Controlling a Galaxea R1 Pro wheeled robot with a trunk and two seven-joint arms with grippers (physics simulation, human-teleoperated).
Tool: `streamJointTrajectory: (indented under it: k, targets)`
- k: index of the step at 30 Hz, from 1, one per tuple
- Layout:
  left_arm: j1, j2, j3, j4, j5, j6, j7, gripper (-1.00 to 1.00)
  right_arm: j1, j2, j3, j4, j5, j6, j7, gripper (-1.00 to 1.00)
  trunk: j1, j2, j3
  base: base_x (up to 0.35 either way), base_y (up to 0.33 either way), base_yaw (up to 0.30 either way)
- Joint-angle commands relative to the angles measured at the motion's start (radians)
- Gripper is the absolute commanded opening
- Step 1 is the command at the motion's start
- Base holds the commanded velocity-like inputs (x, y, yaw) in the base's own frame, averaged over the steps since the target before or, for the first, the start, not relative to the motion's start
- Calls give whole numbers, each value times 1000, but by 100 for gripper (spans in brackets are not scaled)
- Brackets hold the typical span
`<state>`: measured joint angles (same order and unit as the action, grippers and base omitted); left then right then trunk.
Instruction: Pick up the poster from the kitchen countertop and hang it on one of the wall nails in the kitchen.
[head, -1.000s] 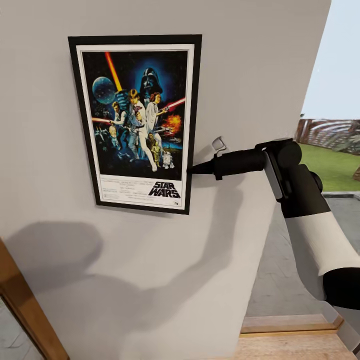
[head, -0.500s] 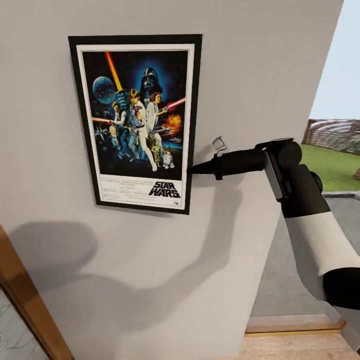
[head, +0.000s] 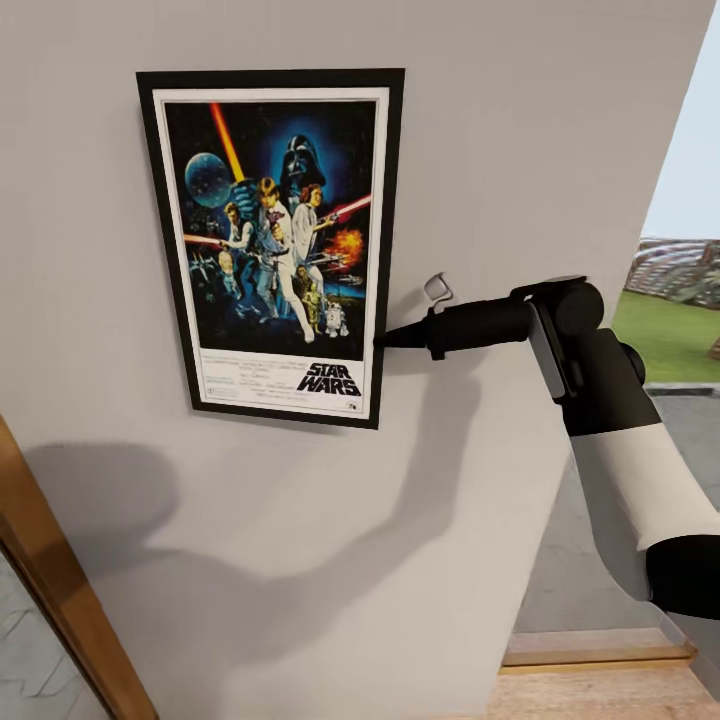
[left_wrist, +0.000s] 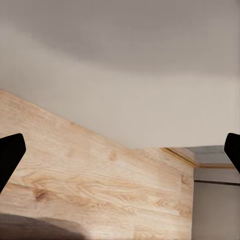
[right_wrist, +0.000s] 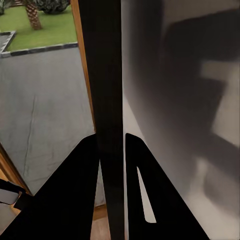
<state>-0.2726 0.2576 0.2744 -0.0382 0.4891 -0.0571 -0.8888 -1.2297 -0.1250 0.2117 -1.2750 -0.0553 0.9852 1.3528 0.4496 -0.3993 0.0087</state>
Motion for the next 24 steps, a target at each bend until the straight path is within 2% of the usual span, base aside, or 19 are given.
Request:
streamJointTrajectory:
  k: [1,10,24]
  targets:
    - [0,0,8,1,-9,-6,-2,100,-1,-1,2,0,-7,12,0,-100,0,-1,0,0,23,0]
    - [0,0,8,1,-9,-6,-2,100,-1,-1,2,0,-7,12,0,-100,0,-1,0,0,81,0]
    - [0,0,8,1,-9,-6,-2,100,-1,-1,2,0,-7,12,-1,-100,0,-1,0,0,8,0]
